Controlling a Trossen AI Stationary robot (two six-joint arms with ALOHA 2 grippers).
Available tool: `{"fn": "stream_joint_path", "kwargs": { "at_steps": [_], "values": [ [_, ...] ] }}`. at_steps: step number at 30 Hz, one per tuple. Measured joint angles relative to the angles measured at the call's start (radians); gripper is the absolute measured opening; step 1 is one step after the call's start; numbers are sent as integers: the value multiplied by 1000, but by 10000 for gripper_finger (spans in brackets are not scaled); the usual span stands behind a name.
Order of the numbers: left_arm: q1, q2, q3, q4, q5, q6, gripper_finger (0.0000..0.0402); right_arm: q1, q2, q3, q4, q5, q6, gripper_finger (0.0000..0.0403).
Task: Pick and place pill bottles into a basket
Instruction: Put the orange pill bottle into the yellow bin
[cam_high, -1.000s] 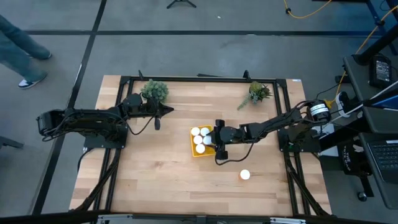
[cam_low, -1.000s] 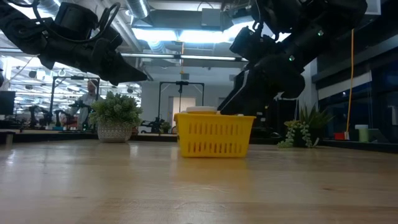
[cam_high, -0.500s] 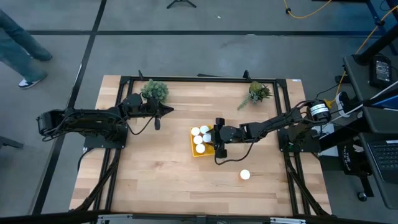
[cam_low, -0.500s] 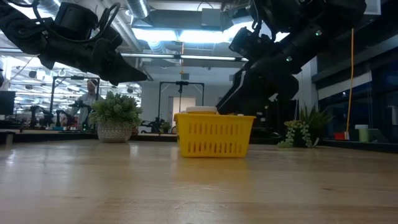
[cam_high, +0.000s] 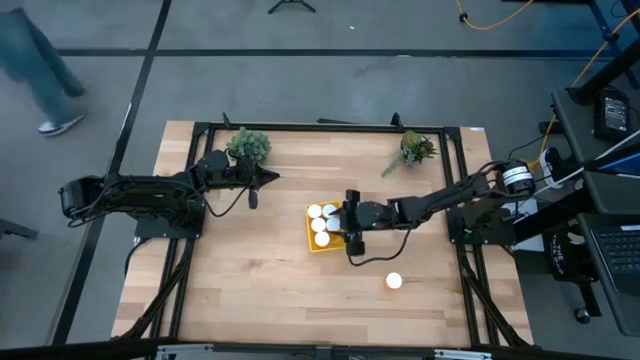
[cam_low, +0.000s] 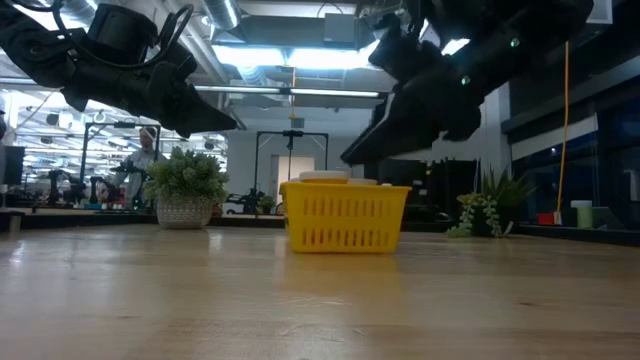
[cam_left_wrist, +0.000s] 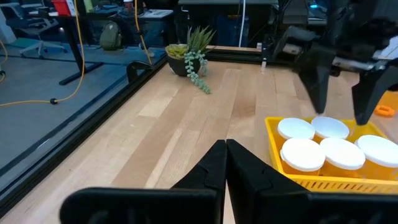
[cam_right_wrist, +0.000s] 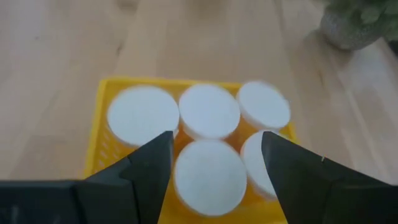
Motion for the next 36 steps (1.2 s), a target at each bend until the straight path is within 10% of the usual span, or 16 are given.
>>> {"fn": "stream_joint_path", "kwargs": {
  "at_steps": [16,36],
  "values": [
    [0,0,0,0,0,3,7,91,-356,31,-396,95,163,247],
    [-47,2,0,-45,129,28,7,527,-353,143,-792,221,916,234]
  ]
}}
